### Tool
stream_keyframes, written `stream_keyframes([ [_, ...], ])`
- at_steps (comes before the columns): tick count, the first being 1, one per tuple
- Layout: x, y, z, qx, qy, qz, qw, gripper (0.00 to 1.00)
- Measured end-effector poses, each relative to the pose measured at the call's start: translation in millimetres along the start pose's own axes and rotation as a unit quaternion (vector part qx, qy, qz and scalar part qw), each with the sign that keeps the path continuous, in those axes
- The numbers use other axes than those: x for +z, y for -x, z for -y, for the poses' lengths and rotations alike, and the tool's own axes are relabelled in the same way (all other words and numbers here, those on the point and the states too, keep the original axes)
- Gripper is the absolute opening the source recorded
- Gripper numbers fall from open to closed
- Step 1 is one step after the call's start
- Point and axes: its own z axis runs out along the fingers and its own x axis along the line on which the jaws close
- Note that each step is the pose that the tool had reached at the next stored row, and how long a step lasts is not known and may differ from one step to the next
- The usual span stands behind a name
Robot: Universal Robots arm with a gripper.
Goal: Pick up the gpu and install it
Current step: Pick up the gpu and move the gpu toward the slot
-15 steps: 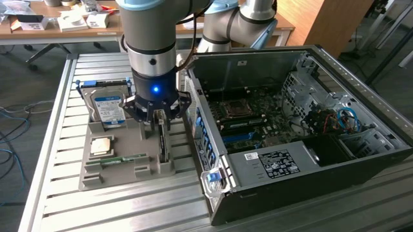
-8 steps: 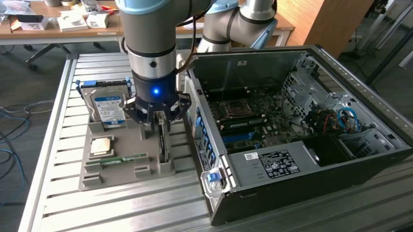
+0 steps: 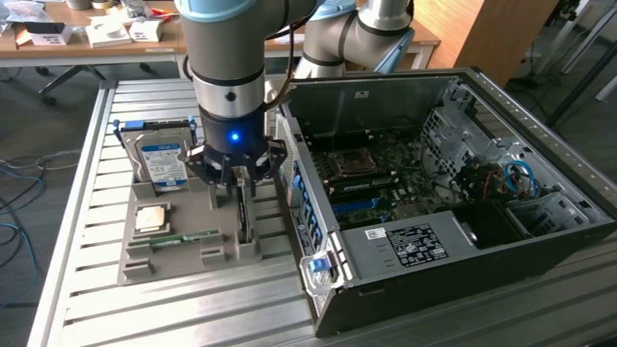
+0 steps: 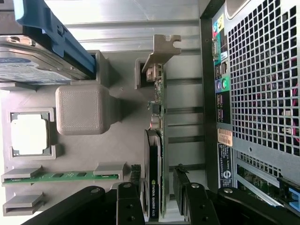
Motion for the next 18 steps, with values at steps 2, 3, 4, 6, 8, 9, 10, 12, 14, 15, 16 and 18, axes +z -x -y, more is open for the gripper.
stream_keyframes([
  [2,1.2,0.0,0.0,0.000,0.0001,0.0000,1.0000,0.42],
  [3,2.6,0.0,0.1,0.000,0.0000,0.0000,1.0000,0.42],
  [4,4.1,0.0,0.2,0.000,0.0000,0.0000,1.0000,0.42],
  [6,6.6,-0.1,0.3,0.000,0.0000,0.0000,1.0000,0.42],
  [8,6.7,-0.1,0.3,0.000,0.0000,0.0000,1.0000,0.42],
  [9,6.7,-0.1,0.3,0.000,-0.0001,-0.0001,1.0000,0.42],
  [10,6.7,-0.1,0.3,0.000,-0.0001,-0.0001,1.0000,0.42],
  [12,7.2,1.1,0.2,0.000,0.0001,0.0000,1.0000,0.42],
  [14,7.4,1.5,0.2,0.000,0.0000,0.0001,1.0000,0.42],
  [15,7.4,1.5,0.2,0.000,0.0000,0.0000,1.0000,0.42],
  [16,7.4,1.5,0.2,0.000,0.0000,0.0000,1.0000,0.42],
  [18,7.4,1.6,0.2,0.000,0.0000,0.0000,1.0000,0.42],
])
